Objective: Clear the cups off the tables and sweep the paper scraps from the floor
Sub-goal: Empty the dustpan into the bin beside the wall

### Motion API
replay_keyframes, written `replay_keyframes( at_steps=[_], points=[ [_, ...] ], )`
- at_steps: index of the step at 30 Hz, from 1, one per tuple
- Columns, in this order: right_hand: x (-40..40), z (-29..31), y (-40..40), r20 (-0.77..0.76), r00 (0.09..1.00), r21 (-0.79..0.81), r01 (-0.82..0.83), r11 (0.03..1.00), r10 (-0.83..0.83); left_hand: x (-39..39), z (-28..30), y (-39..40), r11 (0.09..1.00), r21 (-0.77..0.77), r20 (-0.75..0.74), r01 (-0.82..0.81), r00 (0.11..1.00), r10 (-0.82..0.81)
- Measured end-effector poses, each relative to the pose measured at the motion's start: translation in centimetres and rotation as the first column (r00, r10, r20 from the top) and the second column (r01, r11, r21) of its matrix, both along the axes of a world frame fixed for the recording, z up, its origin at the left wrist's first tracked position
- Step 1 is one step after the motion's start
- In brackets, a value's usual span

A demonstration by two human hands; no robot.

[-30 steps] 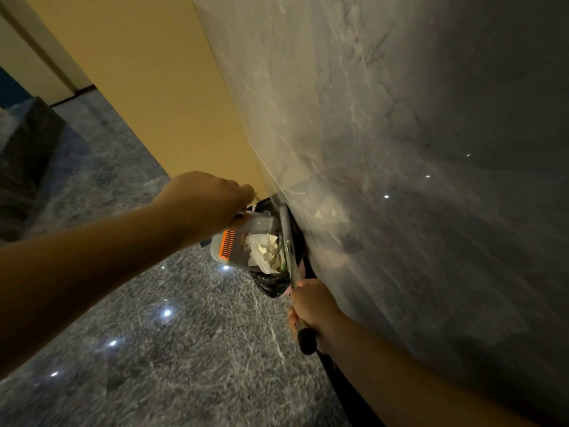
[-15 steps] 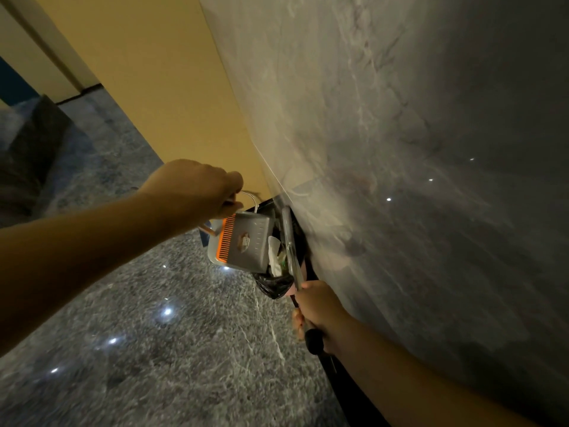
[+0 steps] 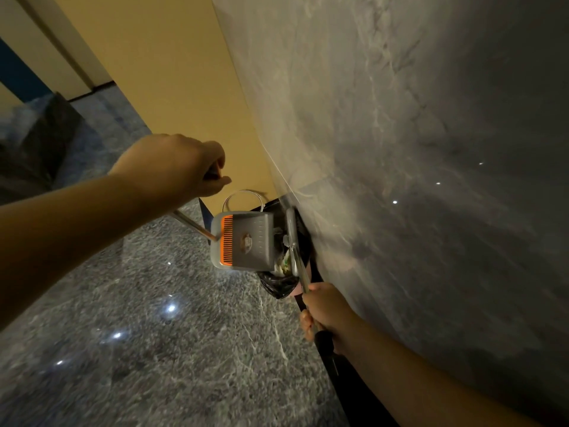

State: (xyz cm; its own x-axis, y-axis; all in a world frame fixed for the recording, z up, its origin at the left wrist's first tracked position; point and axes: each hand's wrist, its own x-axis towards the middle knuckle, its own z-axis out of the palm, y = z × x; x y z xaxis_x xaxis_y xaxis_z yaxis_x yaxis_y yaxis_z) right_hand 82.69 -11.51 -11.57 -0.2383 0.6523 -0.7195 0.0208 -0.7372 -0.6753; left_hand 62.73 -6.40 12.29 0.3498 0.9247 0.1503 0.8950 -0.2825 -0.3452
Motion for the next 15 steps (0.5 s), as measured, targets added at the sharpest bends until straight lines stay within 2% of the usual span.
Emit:
replay_keyframes(
  at_steps=[3, 8, 15],
  points=[
    [0.0, -0.1, 0.1, 0.003, 1.000, -0.006, -0.010, 1.000, 0.010, 0.6, -1.2, -0.5, 1.000, 0.003, 0.030, -0.004, 1.000, 0.004],
    [0.3, -0.5, -0.1, -0.038, 0.999, 0.010, -0.014, 1.000, 0.015, 1.6, -4.3, -1.4, 0.992, -0.071, 0.057, -0.100, 0.993, 0.104],
    [0.3, 0.4, -0.5, -0.066, 0.997, 0.072, -0.042, 0.997, 0.047, -0.1, -4.0, -2.2, 0.992, 0.025, 0.129, -0.124, 0.984, 0.120]
  ],
)
